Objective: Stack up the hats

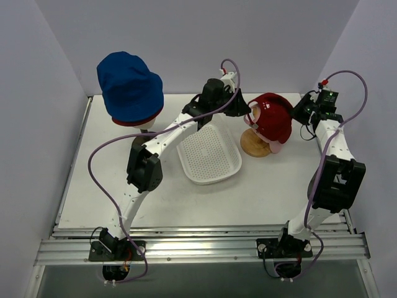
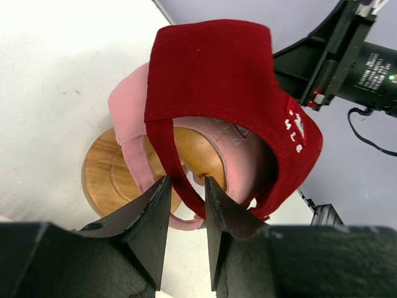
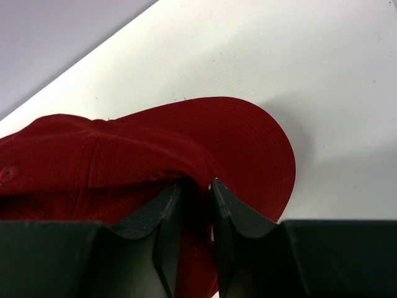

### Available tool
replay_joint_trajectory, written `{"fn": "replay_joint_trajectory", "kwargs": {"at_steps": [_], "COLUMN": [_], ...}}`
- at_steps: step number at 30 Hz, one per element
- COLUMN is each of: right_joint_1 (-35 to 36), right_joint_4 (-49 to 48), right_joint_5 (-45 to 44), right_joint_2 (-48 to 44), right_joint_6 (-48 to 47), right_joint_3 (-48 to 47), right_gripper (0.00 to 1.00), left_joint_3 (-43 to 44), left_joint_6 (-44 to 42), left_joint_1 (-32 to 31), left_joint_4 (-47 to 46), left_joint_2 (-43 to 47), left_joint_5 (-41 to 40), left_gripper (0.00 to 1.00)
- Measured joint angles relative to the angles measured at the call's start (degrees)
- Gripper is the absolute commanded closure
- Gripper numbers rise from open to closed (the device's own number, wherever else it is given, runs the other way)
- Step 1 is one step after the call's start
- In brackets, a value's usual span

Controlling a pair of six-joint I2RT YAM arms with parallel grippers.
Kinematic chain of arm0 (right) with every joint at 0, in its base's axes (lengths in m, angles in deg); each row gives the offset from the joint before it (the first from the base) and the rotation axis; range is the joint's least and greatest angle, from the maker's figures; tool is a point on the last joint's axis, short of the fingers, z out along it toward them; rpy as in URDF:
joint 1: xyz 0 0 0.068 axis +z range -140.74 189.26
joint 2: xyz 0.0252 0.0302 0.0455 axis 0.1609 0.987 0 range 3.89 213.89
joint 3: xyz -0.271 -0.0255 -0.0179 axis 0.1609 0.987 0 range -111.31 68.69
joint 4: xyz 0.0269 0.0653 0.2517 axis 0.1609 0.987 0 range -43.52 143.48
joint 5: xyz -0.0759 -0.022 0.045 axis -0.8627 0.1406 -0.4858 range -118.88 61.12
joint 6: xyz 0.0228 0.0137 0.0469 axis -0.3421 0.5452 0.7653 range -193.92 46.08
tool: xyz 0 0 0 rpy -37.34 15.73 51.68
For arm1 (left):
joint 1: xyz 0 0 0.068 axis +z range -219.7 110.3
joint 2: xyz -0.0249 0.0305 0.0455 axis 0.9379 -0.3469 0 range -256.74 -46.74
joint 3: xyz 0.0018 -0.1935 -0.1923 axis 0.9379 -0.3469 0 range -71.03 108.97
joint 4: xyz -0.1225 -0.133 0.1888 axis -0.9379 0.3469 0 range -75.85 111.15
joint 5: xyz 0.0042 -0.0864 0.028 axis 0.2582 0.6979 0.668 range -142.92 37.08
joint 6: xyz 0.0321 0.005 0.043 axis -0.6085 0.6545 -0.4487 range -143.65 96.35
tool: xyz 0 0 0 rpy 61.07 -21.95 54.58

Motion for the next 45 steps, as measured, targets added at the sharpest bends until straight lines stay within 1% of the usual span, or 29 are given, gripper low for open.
{"fn": "replay_joint_trajectory", "kwargs": {"at_steps": [3,8,13,22,26,28,33,36,40,45], "right_joint_1": [0.0,0.04,0.07,0.07,0.07,0.04,-0.33,-0.68,-0.87,-0.85], "right_joint_4": [-0.26,-2.14,-5.16,-7.76,-7.26,-6.73,-5.03,-5.11,-5.79,-8.2], "right_joint_5": [-0.33,-0.85,-1.86,-4.07,-4.39,-4.52,-5.2,-5.27,-4.07,-2.34], "right_joint_2": [-1.22,-3.52,-6.62,-11.04,-12.33,-13.55,-16.63,-16.72,-15.5,-10.1], "right_joint_6": [0.59,1.9,3.82,5.68,5.73,5.68,5.62,5.42,4.96,4.35], "right_joint_3": [1.05,3.63,8.92,15.52,15.58,15.58,13.88,10.99,7.41,4.76], "right_gripper": [0.74,0.71,0.68,0.62,0.58,0.57,0.57,0.57,0.57,0.57], "left_joint_3": [0.0,0.0,0.0,-0.26,-1.46,-2.45,-4.87,-5.07,-5.07,-5.07], "left_joint_6": [0.0,0.0,0.02,0.02,0.02,0.0,-0.2,-0.42,-0.66,-0.66], "left_joint_1": [0.0,0.07,0.5,0.87,0.87,0.85,0.87,0.87,0.85,0.87], "left_joint_4": [-0.02,0.04,0.11,-0.33,-1.14,-1.55,-1.62,-1.62,-1.7,-1.75], "left_joint_2": [-0.76,-2.25,-3.56,-3.76,-3.72,-3.52,-1.84,-0.81,0.02,0.02], "left_joint_5": [-0.11,-0.33,-0.5,-0.5,-0.46,-0.46,-0.52,-0.52,-0.5,-0.48], "left_gripper": [0.63,0.63,0.63,0.63,0.63,0.61,0.55,0.54,0.53,0.53]}}
